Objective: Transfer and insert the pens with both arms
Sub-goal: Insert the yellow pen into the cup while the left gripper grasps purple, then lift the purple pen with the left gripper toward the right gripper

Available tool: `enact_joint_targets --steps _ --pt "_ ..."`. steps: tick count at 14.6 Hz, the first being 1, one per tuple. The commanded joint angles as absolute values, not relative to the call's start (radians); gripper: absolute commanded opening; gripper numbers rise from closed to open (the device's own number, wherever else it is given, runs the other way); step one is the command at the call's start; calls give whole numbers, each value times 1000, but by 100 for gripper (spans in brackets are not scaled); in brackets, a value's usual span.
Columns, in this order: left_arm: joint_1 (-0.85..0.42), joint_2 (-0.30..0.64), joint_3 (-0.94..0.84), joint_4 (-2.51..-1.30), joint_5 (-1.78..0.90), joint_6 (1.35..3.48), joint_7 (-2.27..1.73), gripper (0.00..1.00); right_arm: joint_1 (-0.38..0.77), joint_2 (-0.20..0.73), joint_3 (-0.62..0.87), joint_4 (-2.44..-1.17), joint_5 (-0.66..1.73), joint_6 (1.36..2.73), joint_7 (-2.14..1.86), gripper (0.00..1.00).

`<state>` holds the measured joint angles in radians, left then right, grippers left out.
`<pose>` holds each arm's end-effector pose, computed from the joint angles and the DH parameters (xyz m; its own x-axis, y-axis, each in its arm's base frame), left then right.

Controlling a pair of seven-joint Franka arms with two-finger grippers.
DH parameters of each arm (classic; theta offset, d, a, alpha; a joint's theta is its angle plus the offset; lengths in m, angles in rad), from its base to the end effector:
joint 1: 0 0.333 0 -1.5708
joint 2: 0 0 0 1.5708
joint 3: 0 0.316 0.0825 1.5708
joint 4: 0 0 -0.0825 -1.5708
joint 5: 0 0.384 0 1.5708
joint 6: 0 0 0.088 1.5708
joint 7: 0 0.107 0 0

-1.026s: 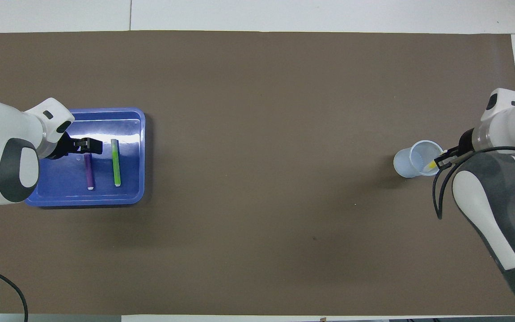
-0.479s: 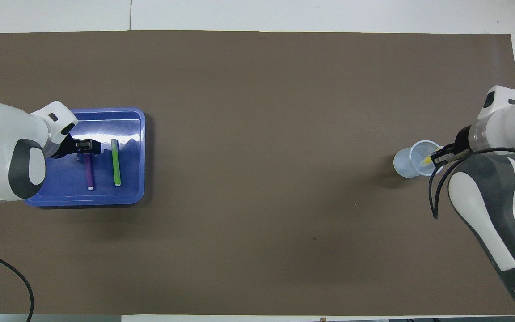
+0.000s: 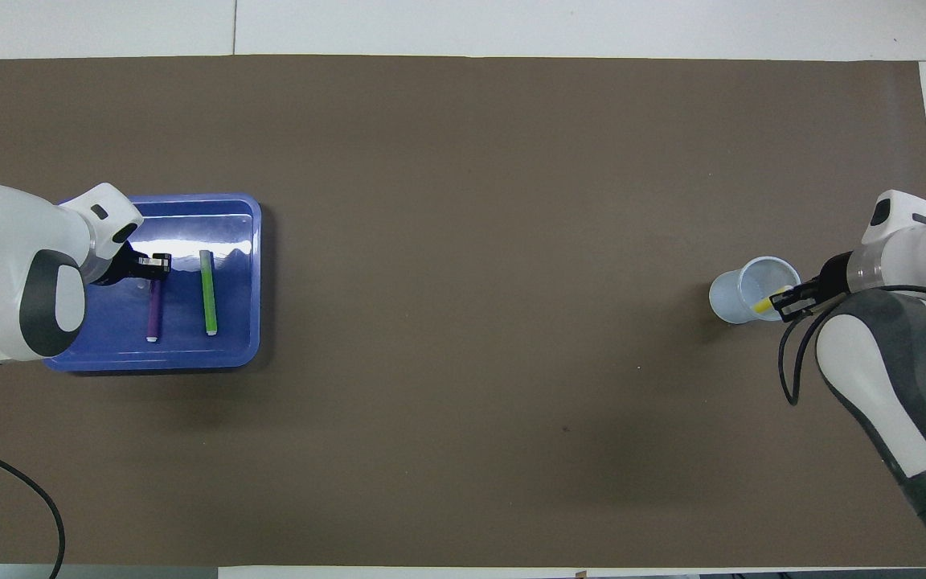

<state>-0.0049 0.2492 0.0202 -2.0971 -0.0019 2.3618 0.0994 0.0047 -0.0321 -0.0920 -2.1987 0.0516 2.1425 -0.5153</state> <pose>0.5794 0.0086 0.3034 0.9964 -0.0834 0.0151 -0.0833 -0.9965 -0.0052 0.5201 -0.0435 0.3952 0.9212 0.3891 0.0008 0.3886 -0.9199 -0.0520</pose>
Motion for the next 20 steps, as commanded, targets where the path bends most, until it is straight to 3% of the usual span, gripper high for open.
enact_joint_targets --steps 1,2,5,6,12,20 --pt "6 253 14 -2077 17 2332 98 0 -5 -66 -84 -2244 69 2171 -546 0" --pt "6 255 12 -2059 14 2310 97 0 -3 -67 -84 -2246 69 2171 -548 9" --pt "5 258 11 -1955 -44 2145 74 0 0 -57 -81 -2221 69 2168 -546 93" --pt "-1 256 12 -1913 -95 2076 36 0 0 -52 -80 -2197 69 2158 -545 100" --pt "-63 226 5 -1714 -378 1709 -626 0 110 -41 -67 -2019 167 1984 -516 100" --pt "-293 180 3 -1762 -739 1805 -1360 0 228 -51 -66 -2016 604 1947 2 100"
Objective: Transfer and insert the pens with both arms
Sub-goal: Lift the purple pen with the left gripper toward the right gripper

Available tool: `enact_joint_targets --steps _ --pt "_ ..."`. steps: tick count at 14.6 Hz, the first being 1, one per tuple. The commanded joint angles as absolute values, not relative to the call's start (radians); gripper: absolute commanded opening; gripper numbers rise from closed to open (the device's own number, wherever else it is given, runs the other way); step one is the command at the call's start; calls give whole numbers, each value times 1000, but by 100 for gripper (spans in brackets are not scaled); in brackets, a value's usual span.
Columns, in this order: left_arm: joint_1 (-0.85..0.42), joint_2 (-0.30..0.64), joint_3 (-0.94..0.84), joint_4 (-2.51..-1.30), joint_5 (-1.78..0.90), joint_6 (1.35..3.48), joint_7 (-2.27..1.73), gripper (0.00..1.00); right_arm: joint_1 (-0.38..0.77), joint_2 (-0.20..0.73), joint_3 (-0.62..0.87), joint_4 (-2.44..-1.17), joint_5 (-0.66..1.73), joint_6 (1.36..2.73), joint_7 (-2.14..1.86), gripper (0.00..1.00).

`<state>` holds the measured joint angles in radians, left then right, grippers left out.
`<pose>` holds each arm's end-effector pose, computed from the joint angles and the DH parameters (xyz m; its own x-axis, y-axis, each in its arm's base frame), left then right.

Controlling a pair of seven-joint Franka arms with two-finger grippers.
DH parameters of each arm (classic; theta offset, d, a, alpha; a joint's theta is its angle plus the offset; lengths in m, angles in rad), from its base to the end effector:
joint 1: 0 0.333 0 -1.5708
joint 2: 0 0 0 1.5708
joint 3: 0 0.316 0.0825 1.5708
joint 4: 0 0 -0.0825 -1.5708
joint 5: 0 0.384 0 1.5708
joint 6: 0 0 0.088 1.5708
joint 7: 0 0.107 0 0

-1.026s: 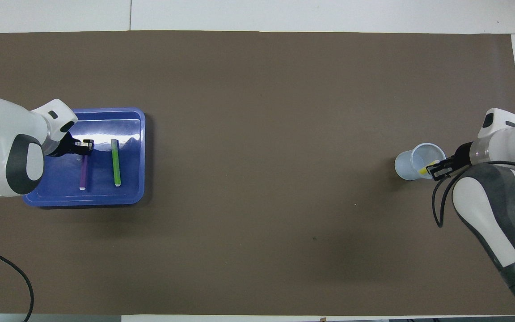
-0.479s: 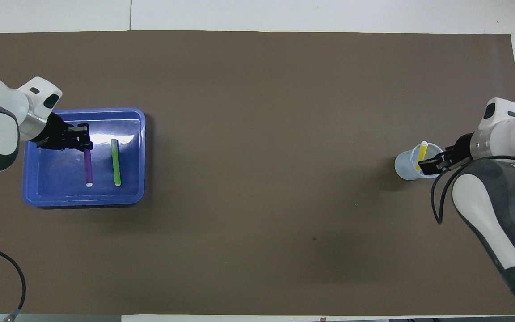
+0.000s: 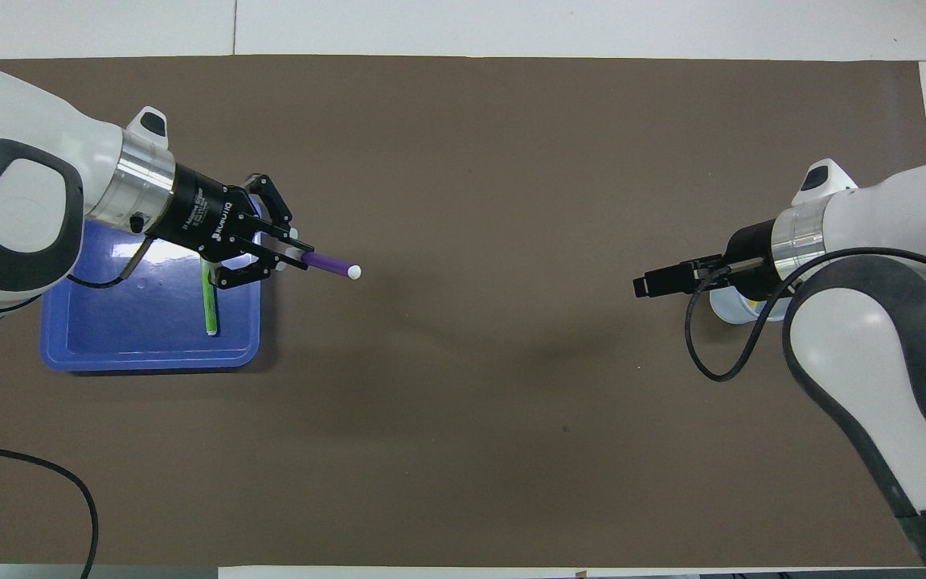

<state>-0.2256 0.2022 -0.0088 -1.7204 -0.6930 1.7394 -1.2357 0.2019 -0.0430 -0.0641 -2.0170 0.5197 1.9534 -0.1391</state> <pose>0.5775 -0.1971 0.4696 0.2846 0.7141 -0.6396 0.9262 -0.3770 -0.0089 0.5340 0.1070 0.4768 0.9972 0.0745 -0.0022 0.0650 -0.8835 -0.4640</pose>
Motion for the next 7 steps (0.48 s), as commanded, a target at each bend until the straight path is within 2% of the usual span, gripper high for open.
enact_joint_targets --steps 1,5,7 --pt "-329 166 3 -1810 -779 1865 -1424 0 253 -51 -66 -2016 658 1954 82 100" --pt "-454 88 5 -1998 -889 2044 -1483 0 285 -54 -57 -2011 767 1985 236 100" --pt "-485 74 3 -2029 -905 2088 -1528 0 288 -67 -22 -2008 767 1988 245 100"
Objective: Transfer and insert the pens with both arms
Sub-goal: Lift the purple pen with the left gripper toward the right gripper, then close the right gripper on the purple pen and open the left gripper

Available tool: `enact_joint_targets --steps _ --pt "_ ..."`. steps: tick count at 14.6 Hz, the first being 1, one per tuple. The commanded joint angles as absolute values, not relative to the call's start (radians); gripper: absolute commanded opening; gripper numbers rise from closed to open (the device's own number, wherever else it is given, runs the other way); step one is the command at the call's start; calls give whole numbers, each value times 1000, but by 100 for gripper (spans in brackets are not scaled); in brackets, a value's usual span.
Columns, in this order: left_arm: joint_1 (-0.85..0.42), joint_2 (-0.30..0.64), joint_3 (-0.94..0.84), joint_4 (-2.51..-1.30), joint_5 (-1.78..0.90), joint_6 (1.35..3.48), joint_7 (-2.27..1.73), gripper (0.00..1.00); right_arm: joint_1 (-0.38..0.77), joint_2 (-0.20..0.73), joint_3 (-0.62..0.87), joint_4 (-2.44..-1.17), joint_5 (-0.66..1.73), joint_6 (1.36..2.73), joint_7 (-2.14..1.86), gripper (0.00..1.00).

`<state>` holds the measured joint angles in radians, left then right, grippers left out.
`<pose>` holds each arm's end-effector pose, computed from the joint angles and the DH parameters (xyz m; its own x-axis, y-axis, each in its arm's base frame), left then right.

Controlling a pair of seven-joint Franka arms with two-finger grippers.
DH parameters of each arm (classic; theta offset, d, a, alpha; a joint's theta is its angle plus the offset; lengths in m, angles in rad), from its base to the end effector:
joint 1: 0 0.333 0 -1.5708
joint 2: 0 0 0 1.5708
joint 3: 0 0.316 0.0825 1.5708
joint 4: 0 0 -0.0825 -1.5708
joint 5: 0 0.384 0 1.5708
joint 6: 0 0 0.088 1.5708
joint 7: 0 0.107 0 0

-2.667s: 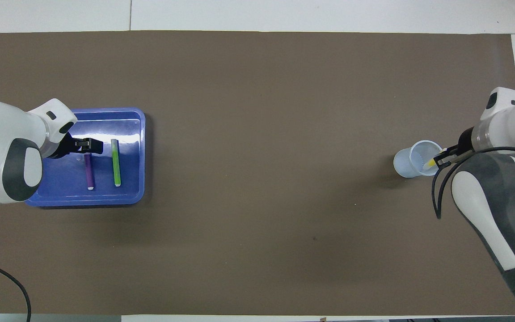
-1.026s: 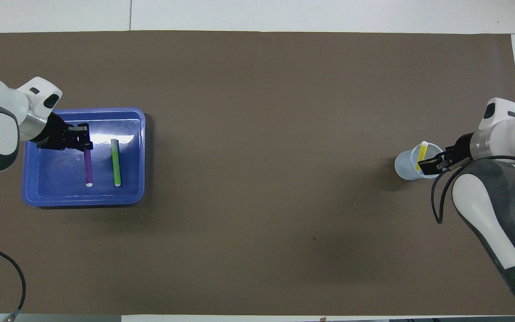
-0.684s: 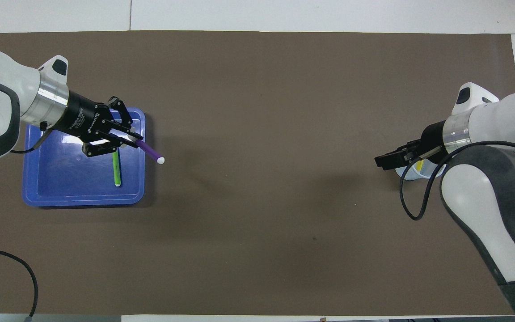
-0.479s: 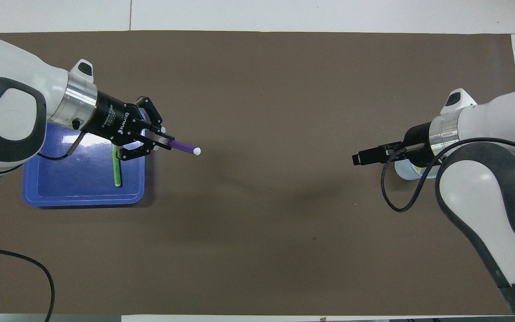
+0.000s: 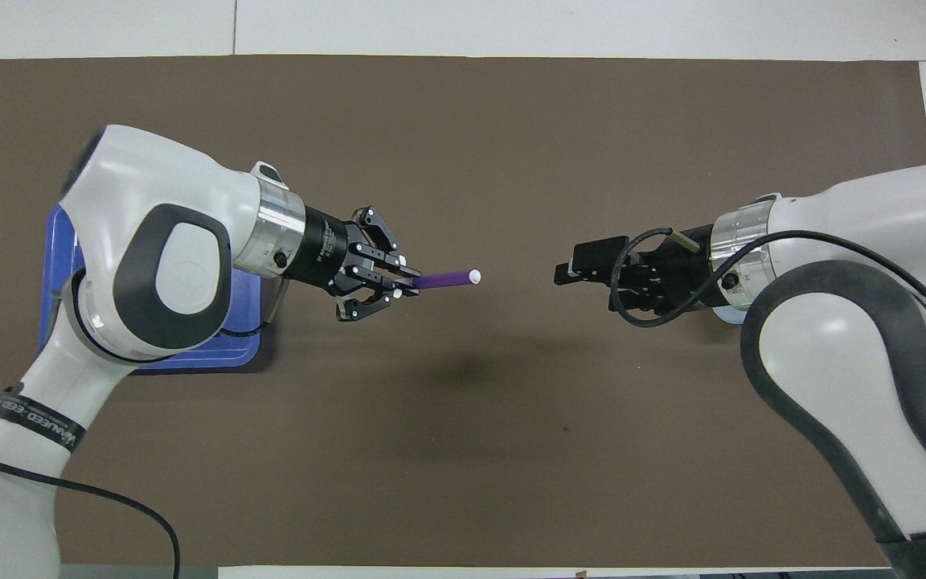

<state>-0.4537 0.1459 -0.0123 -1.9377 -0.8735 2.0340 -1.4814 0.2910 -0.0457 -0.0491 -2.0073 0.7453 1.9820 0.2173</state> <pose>0.5124 -0.3058 0.4236 0.0392 0.7290 -0.6834 0.9764 -0.1735 -0.1290 0.5248 0.1731 0.4927 0.9568 -0.1992 -0.2119 -0.2882 -0.7487 -0.5970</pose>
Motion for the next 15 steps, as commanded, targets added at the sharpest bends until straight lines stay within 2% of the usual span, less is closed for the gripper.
enact_joint_targets --steps 1,3,7,9,12,15 --pt "-491 72 3 -2034 -911 2107 -1566 0 290 -67 -5 -2008 769 2005 256 100" --pt "-503 71 3 -2051 -943 2131 -1592 0 290 -69 37 -2029 767 2096 276 99" --pt "-518 64 3 -2060 -969 2152 -1595 0 343 -60 57 -2040 767 2196 307 84" --pt "-518 64 3 -2060 -969 2154 -1595 0 367 -57 57 -2048 767 2230 307 74" --pt "-515 63 3 -2060 -977 2154 -1600 0 367 -58 57 -2063 767 2243 298 55" --pt "-514 63 5 -2060 -977 2158 -1600 0 367 -57 57 -2066 767 2264 299 46"
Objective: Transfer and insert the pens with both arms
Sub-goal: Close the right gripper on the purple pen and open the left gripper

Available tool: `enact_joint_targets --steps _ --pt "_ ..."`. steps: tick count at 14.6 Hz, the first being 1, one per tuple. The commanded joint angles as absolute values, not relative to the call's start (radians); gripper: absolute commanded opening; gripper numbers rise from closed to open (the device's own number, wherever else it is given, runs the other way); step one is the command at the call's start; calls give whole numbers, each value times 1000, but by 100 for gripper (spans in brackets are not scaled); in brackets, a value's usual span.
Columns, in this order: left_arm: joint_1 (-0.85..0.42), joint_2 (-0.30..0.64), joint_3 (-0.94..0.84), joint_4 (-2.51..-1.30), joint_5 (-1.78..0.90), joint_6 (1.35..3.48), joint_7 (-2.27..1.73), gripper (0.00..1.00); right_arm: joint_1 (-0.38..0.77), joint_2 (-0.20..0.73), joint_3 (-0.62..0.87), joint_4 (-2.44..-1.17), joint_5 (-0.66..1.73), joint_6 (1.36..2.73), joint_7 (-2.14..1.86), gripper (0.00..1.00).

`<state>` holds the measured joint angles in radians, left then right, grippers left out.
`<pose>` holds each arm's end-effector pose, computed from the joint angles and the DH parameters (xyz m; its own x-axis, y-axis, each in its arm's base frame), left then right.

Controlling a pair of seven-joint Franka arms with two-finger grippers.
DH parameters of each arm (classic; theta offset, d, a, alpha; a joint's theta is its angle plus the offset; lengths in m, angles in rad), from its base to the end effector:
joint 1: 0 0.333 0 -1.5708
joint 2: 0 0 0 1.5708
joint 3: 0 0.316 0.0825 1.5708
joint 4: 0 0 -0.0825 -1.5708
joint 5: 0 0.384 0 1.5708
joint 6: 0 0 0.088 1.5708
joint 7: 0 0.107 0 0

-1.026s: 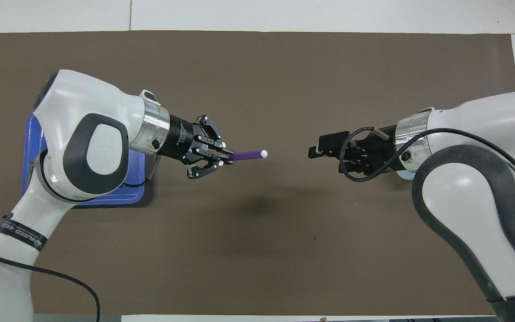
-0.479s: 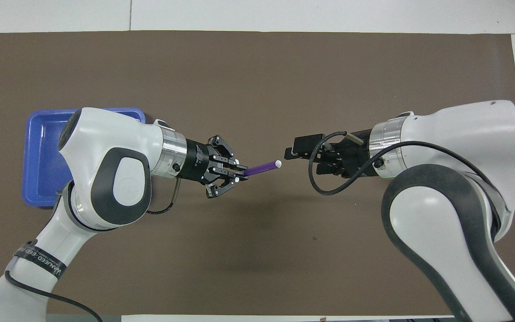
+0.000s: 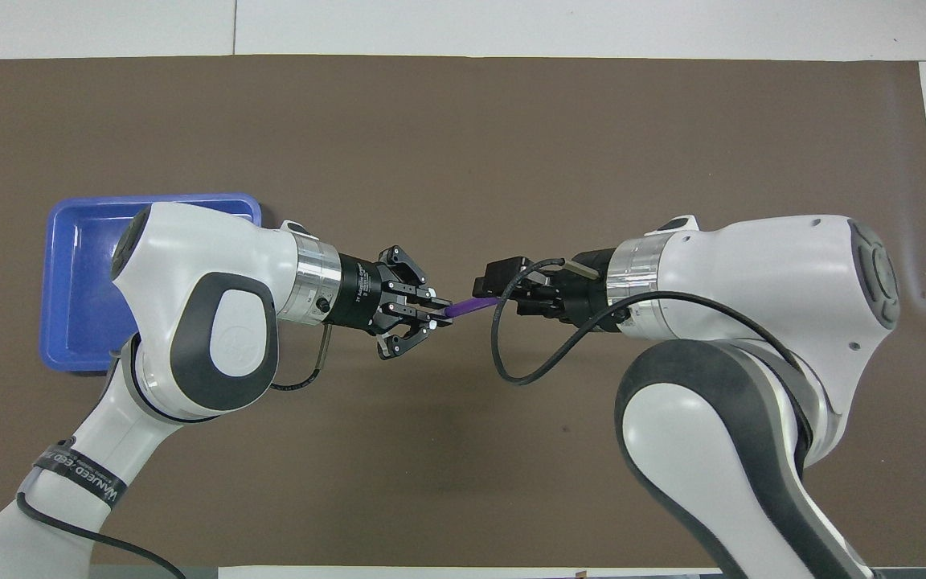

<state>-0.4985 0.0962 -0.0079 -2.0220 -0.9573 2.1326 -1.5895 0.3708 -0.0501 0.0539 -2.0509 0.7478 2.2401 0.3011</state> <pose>0.4921 -0.3137 0.4203 -0.1115 0.7102 -0.6951 0.9808 -0.0338 -0.1919 0.5056 0.2510 0.4916 0.9644 -0.2451 -0.0990 -0.2530 -0.7473 -0.6144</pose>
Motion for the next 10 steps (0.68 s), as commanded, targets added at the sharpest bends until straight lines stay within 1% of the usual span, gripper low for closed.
enact_joint_targets --steps 1,2,6,8,9,10 --pt "-515 63 5 -2059 -977 2158 -1598 0 367 -57 57 -2066 767 2266 298 43" --pt "-515 63 5 -2060 -977 2158 -1598 0 367 -57 57 -2066 767 2267 299 39" --pt "-514 63 5 -2059 -977 2158 -1595 0 368 -51 58 -2066 767 2284 302 37" --pt "-515 63 5 -2059 -977 2160 -1594 0 368 -51 58 -2065 767 2284 302 26" --pt "-515 63 3 -2059 -977 2158 -1594 0 368 -51 58 -2065 767 2283 304 6" --pt "-515 63 5 -2057 -977 2158 -1594 0 368 -51 58 -2065 767 2283 304 0"
